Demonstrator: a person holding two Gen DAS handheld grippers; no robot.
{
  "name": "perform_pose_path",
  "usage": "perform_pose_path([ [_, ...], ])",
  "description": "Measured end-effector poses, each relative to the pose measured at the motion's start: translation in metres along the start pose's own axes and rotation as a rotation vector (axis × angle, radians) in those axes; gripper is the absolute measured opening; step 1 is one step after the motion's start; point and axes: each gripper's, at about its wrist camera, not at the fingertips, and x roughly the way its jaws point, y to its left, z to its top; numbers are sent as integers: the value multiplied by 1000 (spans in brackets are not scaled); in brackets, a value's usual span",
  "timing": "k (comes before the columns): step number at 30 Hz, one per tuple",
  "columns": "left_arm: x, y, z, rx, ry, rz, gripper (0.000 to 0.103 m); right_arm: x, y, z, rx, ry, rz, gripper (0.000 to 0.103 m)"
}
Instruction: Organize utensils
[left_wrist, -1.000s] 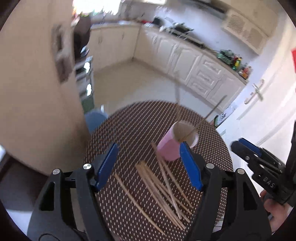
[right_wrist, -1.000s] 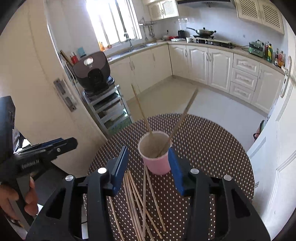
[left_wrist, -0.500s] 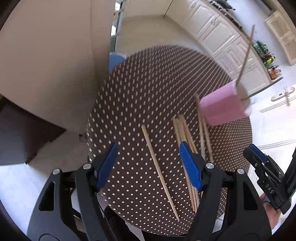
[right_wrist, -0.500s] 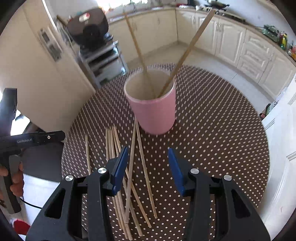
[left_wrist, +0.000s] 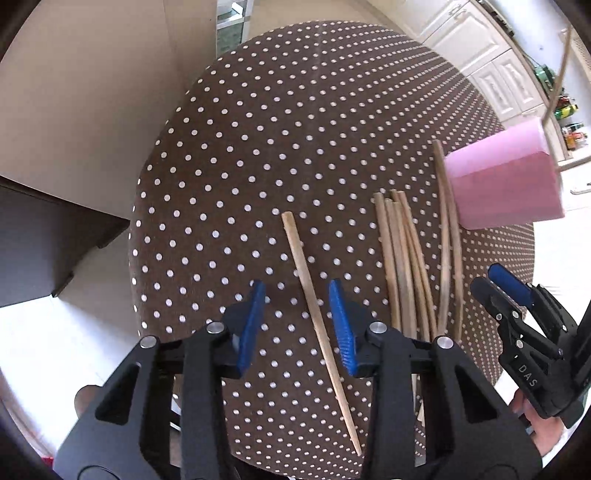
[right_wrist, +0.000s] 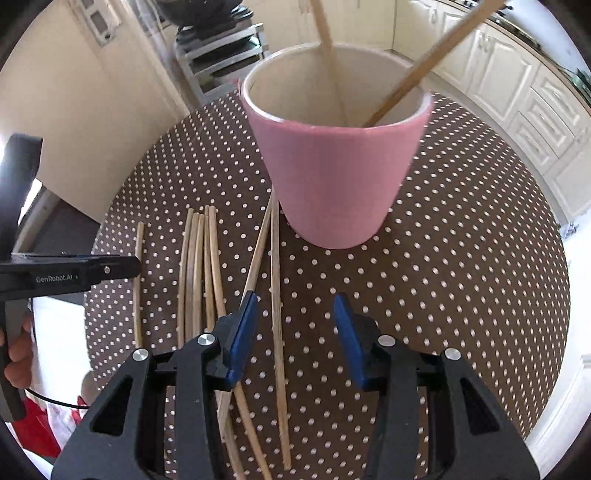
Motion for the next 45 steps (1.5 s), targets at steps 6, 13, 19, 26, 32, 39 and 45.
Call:
perform_pose_path([
  [6, 2, -5, 3, 9, -9, 26, 34, 20, 7, 9, -60, 25, -5, 31],
  [13, -3, 0, 11, -13, -7, 22, 23, 38, 15, 17, -88, 38, -27, 27],
  [19, -5, 11, 11, -15, -9, 32, 19, 53, 29, 34, -100, 21, -53, 26],
  [26, -9, 18, 6, -14, -23, 15, 7, 56, 38, 41, -96, 24, -13, 6],
  [32, -18, 10, -5, 8, -43, -16, 6, 33, 39, 33, -54, -14, 30, 6],
  [39, -57, 0, -13, 50, -109, -68, 5, -7, 34, 32, 24, -93, 119, 6],
  [45, -109, -15, -17, 104, -215, -122, 3, -44, 32, 31, 61, -185, 186, 6],
])
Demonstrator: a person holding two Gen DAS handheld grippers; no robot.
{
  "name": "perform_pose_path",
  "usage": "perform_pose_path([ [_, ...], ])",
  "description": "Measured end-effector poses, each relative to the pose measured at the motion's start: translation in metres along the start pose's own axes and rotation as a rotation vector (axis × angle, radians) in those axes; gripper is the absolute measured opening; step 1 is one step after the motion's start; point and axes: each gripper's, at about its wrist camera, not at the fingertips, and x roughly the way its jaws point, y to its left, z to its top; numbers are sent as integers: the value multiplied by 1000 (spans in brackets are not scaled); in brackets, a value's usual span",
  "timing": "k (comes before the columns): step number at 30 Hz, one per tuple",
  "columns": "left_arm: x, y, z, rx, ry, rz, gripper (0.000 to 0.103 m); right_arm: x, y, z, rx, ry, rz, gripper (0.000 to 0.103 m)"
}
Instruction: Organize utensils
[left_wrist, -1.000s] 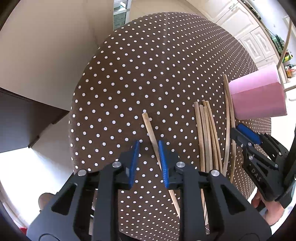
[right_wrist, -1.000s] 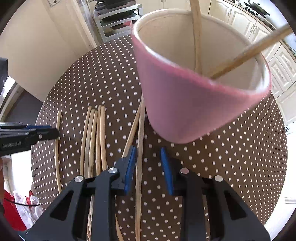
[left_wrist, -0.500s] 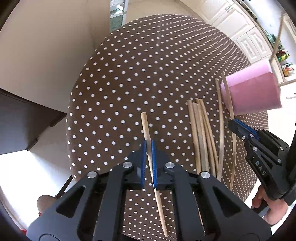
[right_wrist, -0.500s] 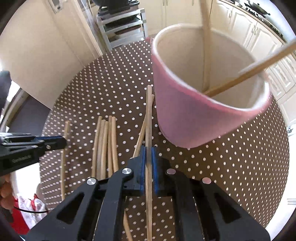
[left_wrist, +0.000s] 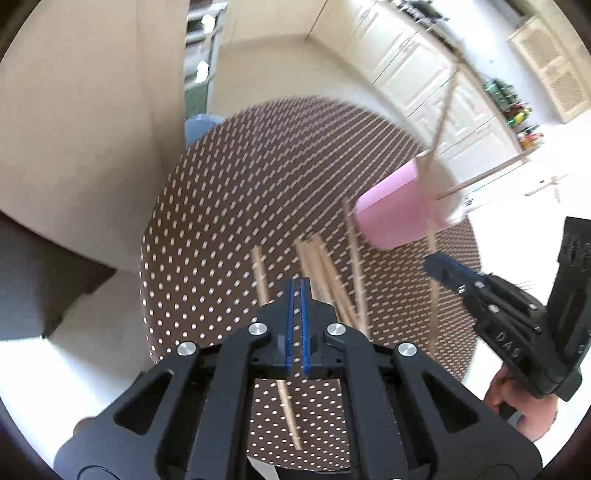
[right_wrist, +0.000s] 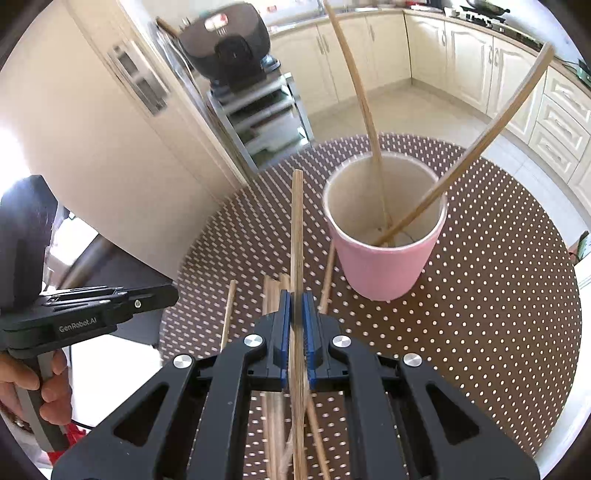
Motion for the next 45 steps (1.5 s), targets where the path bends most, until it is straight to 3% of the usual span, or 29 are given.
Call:
perform_pose_path([
  [4, -17, -13, 1, 28, -19, -10, 3, -28, -2, 0, 5, -36, 12, 6],
  [10, 6, -2, -16, -10, 90, 3, 4, -28, -7, -21, 19, 29, -38, 6],
  [16, 35, 4, -31, -26, 166, 73, 5, -2, -22, -53, 3, 183, -129, 6],
  [22, 62, 4, -36, -23, 215, 137, 5, 9, -51, -87, 48, 276, -149, 6],
  [24, 71, 3, -39, -30, 227, 145, 12, 15, -57, -89, 53, 295, -157, 7],
  [26, 77, 2, -35, -37, 219, 162, 50, 20, -61, -86, 49, 304, -157, 8],
  [27, 79, 0, -32, -39, 208, 165, 51, 21, -61, -85, 48, 307, -157, 8],
  [36, 101, -2, -3, -33, 218, 221, 50, 34, -65, -56, 30, 304, -154, 10],
  [40, 113, 3, 7, -47, 245, 226, 36, 44, -67, -39, 27, 314, -156, 10],
  [45, 123, 6, 18, -58, 253, 233, 35, 54, -64, -25, 23, 320, -157, 10],
])
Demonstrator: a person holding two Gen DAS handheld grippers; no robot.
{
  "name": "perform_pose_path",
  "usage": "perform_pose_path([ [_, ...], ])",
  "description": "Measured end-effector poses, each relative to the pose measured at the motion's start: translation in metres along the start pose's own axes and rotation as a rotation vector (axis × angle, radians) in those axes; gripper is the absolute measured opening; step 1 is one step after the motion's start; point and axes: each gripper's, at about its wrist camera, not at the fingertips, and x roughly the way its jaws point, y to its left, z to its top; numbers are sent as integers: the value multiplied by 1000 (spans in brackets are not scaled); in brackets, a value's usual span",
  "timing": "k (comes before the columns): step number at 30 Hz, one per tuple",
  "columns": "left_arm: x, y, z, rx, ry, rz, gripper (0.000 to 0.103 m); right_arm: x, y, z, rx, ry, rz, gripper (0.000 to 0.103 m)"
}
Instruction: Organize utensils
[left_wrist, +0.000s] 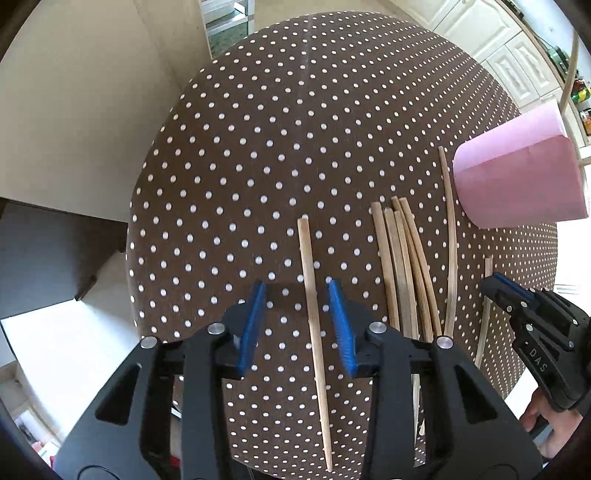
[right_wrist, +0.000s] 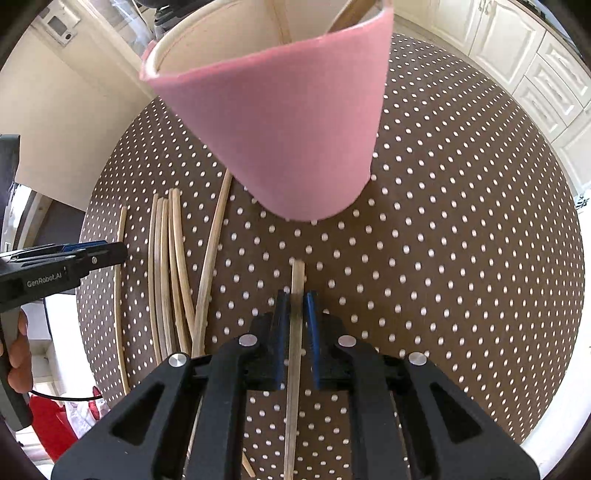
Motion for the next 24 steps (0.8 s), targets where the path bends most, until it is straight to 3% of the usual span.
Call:
perform_pose_path([
  [4, 0, -4, 6, 14, -13, 33, 23, 3, 4, 7, -9, 4, 0, 10],
  [6, -1, -1, 4, 11, -21, 35, 8, 3, 3, 9, -13, 6, 3, 9],
  [13, -15, 18, -5, -4, -48, -32, 6, -10, -11, 3, 0, -19, 41, 6],
  [24, -101, 30, -19, 66, -225, -161, 6, -93, -3, -7, 22, -226, 84, 6],
])
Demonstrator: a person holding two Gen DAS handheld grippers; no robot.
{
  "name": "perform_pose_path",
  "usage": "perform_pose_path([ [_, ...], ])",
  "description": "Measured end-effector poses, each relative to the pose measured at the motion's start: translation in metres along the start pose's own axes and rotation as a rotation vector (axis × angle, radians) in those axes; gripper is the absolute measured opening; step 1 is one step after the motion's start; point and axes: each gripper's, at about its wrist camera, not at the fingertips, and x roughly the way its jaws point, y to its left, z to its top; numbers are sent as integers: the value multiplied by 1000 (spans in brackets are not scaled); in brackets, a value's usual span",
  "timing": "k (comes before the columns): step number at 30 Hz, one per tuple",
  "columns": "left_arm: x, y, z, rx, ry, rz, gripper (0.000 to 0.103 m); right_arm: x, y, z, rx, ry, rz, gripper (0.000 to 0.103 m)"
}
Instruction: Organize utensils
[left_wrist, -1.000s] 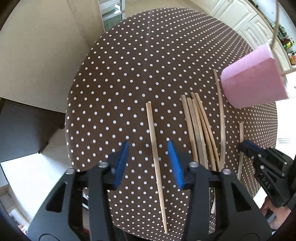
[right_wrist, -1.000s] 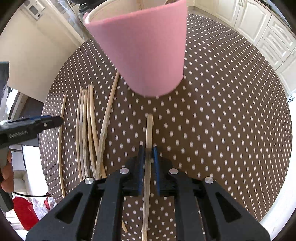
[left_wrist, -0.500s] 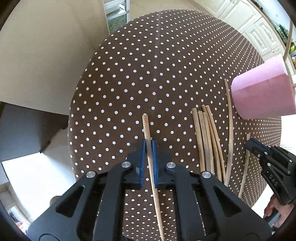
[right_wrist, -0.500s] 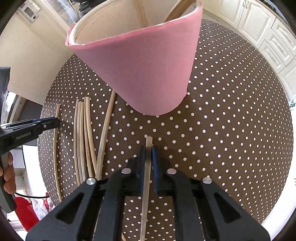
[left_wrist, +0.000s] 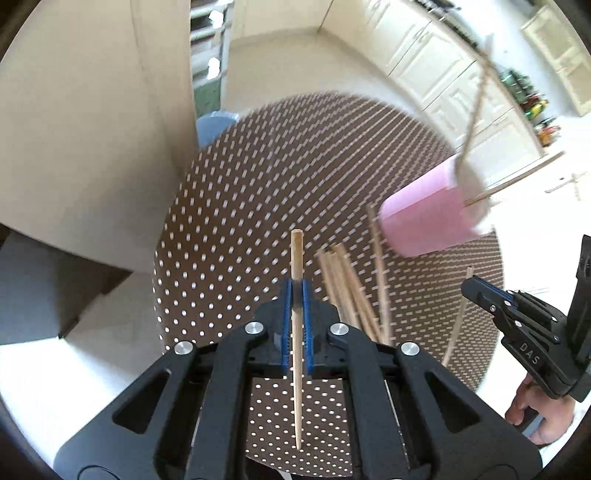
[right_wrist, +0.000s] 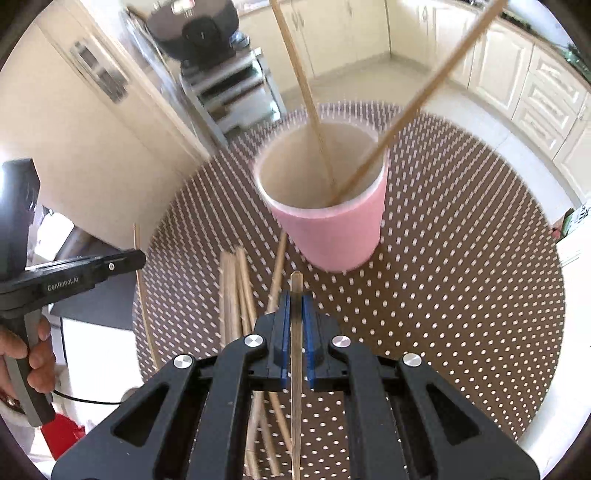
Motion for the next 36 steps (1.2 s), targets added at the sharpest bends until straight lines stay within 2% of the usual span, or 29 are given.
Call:
perform_pose_path([
  [14, -83, -52, 11, 127, -197, -142, 6, -111, 46, 5, -20, -296, -7, 5],
  [21, -124, -85, 29, 170, -296, -216, 6, -159, 54, 15, -40, -432, -20, 5],
  [26, -144, -105, 43, 190, -358, -242, 6, -191, 55, 33, -71, -552, -58, 5],
  [32, -150, -124, 61, 193, -417, -243, 6, -206, 45, 49, -84, -637, -80, 5],
  [36, -136, -130, 72, 189, -412, -228, 6, -202, 34, 57, -85, -651, -89, 5],
])
